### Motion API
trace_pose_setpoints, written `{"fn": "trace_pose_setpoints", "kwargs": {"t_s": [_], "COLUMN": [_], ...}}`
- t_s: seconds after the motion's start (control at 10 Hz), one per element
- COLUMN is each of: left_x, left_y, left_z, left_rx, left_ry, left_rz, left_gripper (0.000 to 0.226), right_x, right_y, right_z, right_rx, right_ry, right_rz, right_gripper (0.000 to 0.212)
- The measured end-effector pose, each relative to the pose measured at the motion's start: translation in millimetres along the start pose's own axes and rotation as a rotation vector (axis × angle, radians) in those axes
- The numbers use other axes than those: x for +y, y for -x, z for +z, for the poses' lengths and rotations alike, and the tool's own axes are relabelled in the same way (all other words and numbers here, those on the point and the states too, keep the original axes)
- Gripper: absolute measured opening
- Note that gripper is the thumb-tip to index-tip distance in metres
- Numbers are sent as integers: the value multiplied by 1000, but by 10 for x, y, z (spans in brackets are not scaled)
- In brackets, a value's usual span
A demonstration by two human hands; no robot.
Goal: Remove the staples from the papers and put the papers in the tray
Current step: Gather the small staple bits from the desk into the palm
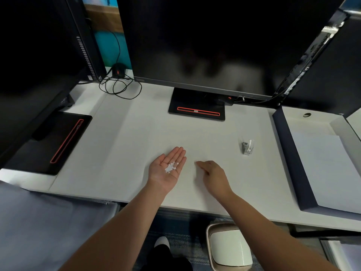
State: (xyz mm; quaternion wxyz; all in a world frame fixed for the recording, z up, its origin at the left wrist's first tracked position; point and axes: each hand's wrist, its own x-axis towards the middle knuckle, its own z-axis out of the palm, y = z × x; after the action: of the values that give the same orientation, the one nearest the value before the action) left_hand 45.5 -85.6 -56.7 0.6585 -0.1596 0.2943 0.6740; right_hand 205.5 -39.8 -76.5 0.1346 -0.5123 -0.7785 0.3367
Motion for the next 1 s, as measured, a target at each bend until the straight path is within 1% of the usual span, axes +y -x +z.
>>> {"fn": "trace_pose_setpoints", "kwargs": {"t_s": [0.1, 0.2, 0.3, 0.4, 0.5, 0.6, 0.7, 0.8, 0.9, 1.0], "left_x": [1, -23, -30, -21, -41, -51, -54, -83, -112, -151], "left_y": [-14, -21, -16, -6, -8, -14, -18, -12, -2, 6], "left_z": [4, 10, 9, 7, 10, -4, -11, -8, 9, 38], "left_rx": [3, 7, 8, 4, 5, -1, 5, 5, 5, 14], "left_ry": [7, 5, 2, 6, 3, -7, -13, -16, -22, -41], "left_rz": [-3, -8, -9, -8, -16, -15, -13, -16, -20, -25], "left_gripper": [45, 45, 45, 45, 45, 46, 46, 46, 46, 46], "right_x": [59, 76, -39, -105, -48, -70, -234, -356, -420, -509], "right_y": [45, 102, 176, 180, 91, 9, 20, 45, 82, 132], "right_z": [78, 110, 95, 98, 82, 40, -62, -231, -284, -228], "right_rx": [18, 44, -55, -83, -59, -76, -128, -153, -149, -105], "right_ry": [137, 406, 666, 682, 344, -112, -552, -684, -729, -769], "right_rz": [-149, -257, -268, -234, -92, 175, 429, 512, 506, 427], "right_gripper": [54, 55, 58, 58, 61, 58, 43, 41, 37, 19]}}
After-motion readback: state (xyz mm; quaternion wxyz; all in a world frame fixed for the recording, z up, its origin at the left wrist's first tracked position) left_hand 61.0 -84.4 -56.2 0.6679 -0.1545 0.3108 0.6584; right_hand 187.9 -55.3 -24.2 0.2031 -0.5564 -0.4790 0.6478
